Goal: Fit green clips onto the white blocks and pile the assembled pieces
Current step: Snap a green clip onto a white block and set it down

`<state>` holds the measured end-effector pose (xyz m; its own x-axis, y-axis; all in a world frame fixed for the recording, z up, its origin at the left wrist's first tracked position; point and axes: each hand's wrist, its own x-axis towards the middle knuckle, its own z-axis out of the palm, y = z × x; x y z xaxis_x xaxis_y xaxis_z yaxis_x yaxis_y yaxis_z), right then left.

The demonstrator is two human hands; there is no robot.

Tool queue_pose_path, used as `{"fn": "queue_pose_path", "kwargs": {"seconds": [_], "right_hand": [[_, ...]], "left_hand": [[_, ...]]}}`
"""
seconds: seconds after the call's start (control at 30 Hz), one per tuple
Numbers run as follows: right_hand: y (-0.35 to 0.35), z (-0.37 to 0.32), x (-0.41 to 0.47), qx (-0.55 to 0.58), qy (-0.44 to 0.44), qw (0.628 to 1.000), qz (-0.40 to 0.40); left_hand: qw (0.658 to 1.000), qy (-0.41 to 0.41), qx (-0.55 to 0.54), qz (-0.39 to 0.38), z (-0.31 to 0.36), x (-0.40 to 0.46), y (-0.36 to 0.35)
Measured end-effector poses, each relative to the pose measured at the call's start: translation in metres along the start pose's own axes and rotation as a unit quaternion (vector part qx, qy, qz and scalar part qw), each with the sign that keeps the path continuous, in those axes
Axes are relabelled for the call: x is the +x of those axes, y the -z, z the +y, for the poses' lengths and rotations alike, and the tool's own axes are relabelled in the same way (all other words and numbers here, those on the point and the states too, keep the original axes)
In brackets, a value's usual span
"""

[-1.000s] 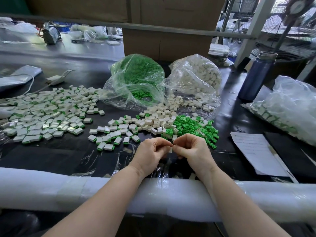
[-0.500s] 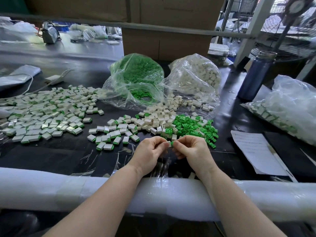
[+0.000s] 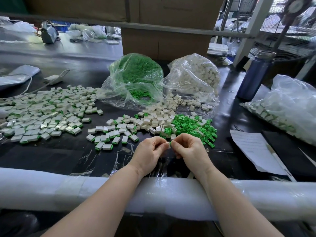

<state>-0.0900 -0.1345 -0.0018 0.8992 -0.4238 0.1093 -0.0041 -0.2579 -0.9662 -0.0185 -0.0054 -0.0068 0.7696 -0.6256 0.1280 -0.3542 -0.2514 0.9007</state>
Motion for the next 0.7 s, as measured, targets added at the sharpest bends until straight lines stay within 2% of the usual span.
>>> {"fn": "queue_pose_path", "kwargs": {"seconds": [0.1,0.3,0.47,0.7], "right_hand": [[0.0000,0.0011,0.0007,0.024,0.000,1.000,0.009],[0.0007,0.0005,0.0002,0.050,-0.017,0.999,0.010],[0.0035,0.0001,0.0002,0.072,-0.014,0.997,0.011],[0.0024,0.0022,0.0013,0.043,-0.009,0.999,0.026]], "left_hand": [[1.000,-0.009,-0.017,0.000,0.0009,0.0003,-0.0016],[0.999,-0.009,0.032,-0.004,-0.0018,0.0012,-0.0012],[1.000,-0.007,-0.028,0.011,-0.0035,0.0028,-0.0013],[0.999,0.001,-0.037,-0.011,-0.0050,0.0030,0.0003]]}}
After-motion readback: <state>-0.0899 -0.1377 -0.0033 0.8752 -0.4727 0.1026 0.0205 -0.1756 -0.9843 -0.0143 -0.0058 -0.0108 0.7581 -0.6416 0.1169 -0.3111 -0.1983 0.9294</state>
